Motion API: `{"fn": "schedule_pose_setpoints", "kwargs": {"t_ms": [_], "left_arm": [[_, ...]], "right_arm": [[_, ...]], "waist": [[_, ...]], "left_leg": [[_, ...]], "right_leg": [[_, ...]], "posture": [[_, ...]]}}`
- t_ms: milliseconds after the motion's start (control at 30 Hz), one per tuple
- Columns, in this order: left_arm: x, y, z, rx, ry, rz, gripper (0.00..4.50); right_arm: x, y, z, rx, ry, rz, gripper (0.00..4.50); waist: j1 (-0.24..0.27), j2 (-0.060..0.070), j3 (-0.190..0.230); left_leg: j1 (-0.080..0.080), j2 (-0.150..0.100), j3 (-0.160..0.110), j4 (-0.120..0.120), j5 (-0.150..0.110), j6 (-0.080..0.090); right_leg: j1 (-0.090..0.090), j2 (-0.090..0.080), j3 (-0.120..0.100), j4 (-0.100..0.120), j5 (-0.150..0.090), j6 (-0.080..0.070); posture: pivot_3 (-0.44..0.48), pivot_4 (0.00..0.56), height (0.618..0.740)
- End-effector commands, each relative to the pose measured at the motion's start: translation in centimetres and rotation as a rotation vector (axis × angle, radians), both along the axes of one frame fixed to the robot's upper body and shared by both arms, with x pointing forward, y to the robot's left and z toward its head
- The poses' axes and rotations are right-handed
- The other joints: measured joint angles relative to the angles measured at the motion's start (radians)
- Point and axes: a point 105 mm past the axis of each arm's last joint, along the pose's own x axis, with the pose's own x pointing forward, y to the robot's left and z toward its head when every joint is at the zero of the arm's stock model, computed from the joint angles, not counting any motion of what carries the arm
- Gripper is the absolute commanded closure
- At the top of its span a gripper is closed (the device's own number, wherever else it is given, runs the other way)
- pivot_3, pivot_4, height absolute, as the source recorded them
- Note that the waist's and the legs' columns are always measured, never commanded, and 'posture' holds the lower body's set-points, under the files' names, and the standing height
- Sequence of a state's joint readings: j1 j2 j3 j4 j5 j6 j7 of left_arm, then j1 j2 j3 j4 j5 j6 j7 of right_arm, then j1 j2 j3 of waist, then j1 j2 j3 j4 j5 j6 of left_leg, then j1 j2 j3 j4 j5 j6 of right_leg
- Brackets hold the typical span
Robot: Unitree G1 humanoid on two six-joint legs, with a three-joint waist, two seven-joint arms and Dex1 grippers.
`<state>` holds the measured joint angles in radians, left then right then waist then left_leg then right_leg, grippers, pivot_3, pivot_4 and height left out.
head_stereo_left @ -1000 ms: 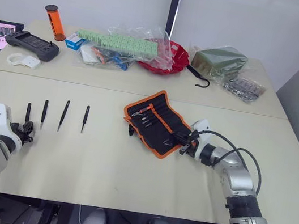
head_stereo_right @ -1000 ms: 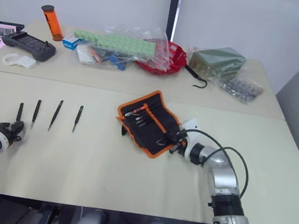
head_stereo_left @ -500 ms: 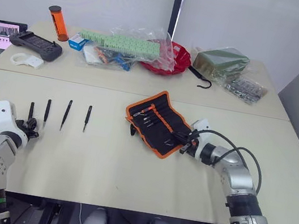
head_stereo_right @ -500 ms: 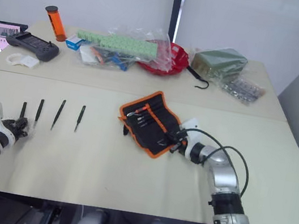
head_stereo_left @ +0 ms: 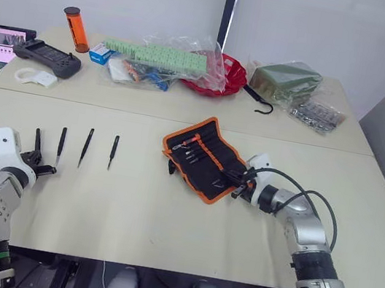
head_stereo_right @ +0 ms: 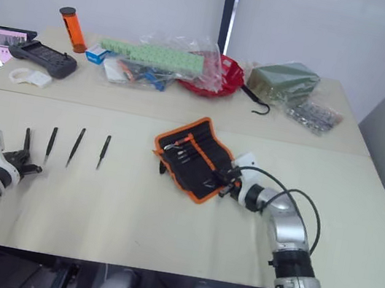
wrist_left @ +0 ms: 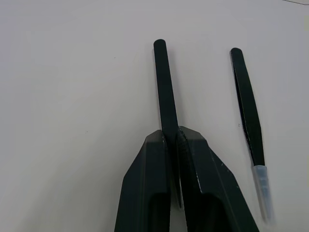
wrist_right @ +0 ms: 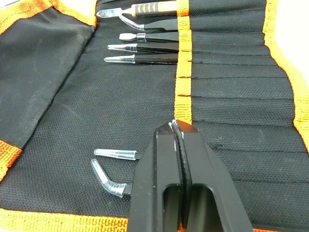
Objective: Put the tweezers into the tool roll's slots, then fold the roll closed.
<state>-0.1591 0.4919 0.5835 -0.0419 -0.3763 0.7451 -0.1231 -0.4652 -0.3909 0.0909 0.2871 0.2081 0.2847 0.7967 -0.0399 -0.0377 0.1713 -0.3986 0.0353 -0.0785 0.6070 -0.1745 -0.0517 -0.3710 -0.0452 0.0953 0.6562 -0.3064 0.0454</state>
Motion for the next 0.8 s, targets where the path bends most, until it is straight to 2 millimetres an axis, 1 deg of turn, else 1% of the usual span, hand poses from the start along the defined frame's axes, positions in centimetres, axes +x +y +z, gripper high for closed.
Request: {"fn": "schedule_pose_setpoints", "kwargs": {"t_ms": [33,133,200,267,333,433,533,600,667,800], "left_arm": [[0.5,0.3,2.5,0.068,-0.057,-0.027,4.49],[1.4,-0.3,5.3,0.124,-0.116,-0.089,4.49],[2.3,-1.4,7.3,0.144,-0.163,-0.156,4.49],[3.4,-3.5,9.5,0.174,-0.209,-0.266,4.49],[4.3,-6.4,11.1,0.179,-0.233,-0.416,4.49],[4.9,-11.5,12.5,0.162,-0.227,-0.669,4.49],[4.8,-15.2,13.2,0.181,-0.192,-0.866,4.49],[4.5,-17.1,13.5,0.192,-0.16,-0.972,4.49],[4.4,-19.4,13.3,0.248,-0.098,-1.093,4.49],[5.5,-22.3,13.5,0.356,-0.03,-1.171,4.49]], "right_arm": [[-0.4,-0.6,-1.9,-0.038,0.06,-0.019,4.5],[-0.4,-0.8,-1.7,-0.032,0.053,-0.032,4.5],[-0.4,-0.9,-1.6,-0.029,0.049,-0.038,4.5],[-0.4,-0.9,-1.4,-0.025,0.044,-0.046,4.5],[-0.4,-0.9,-1.3,-0.022,0.037,-0.054,4.5],[-0.5,-1.0,-1.3,-0.021,0.031,-0.066,4.5],[-0.6,-1.0,-1.5,-0.026,0.027,-0.078,4.5],[-0.7,-1.1,-1.4,-0.019,0.021,-0.09,4.5],[-0.8,-1.3,-1.4,-0.023,0.01,-0.107,4.5],[-0.9,-1.7,-1.1,-0.028,-0.007,-0.132,4.5]], "waist": [[-0.001,0.0,0.0],[-0.001,-0.002,0.001],[0.001,-0.003,0.001],[0.002,-0.003,0.002],[0.003,-0.004,0.002],[0.001,-0.003,0.002],[-0.004,-0.003,0.002],[-0.005,-0.003,0.002],[-0.006,-0.003,0.002],[0.003,-0.003,0.003]], "left_leg": [[0.0,0.0,0.0,0.0,0.0,0.0],[-0.001,0.0,0.0,0.0,0.0,0.0],[-0.001,0.0,0.0,0.0,0.0,0.0],[-0.002,0.0,-0.001,0.0,0.0,0.0],[-0.002,0.0,-0.001,0.001,0.0,0.0],[-0.003,0.0,-0.001,0.0,0.0,0.0],[-0.005,0.0,-0.001,0.0,0.0,0.0],[-0.006,0.0,-0.001,0.0,0.0,0.0],[-0.008,0.0,0.0,0.0,0.0,0.0],[-0.009,-0.001,-0.001,0.002,0.0,0.0]], "right_leg": [[0.0,0.0,0.0,0.0,0.0,0.0],[-0.001,0.0,0.0,0.0,0.0,0.0],[-0.001,0.0,-0.001,0.0,0.0,0.0],[-0.001,0.0,-0.001,-0.001,0.0,0.0],[-0.001,0.0,-0.001,-0.001,0.0,0.0],[-0.001,0.0,-0.001,-0.001,0.0,0.001],[-0.003,0.0,-0.001,-0.001,0.0,0.001],[-0.005,0.0,-0.001,-0.001,0.0,0.001],[-0.007,0.0,0.0,0.0,0.0,0.001],[-0.007,0.0,0.0,0.0,0.001,0.002]], "posture": [[0.0,0.15,0.74],[0.0,0.15,0.74],[0.0,0.15,0.74],[0.0,0.15,0.74],[0.0,0.15,0.74],[0.0,0.15,0.74],[0.0,0.15,0.74],[0.0,0.15,0.74],[0.0,0.15,0.74],[0.0,0.15,0.74]]}}
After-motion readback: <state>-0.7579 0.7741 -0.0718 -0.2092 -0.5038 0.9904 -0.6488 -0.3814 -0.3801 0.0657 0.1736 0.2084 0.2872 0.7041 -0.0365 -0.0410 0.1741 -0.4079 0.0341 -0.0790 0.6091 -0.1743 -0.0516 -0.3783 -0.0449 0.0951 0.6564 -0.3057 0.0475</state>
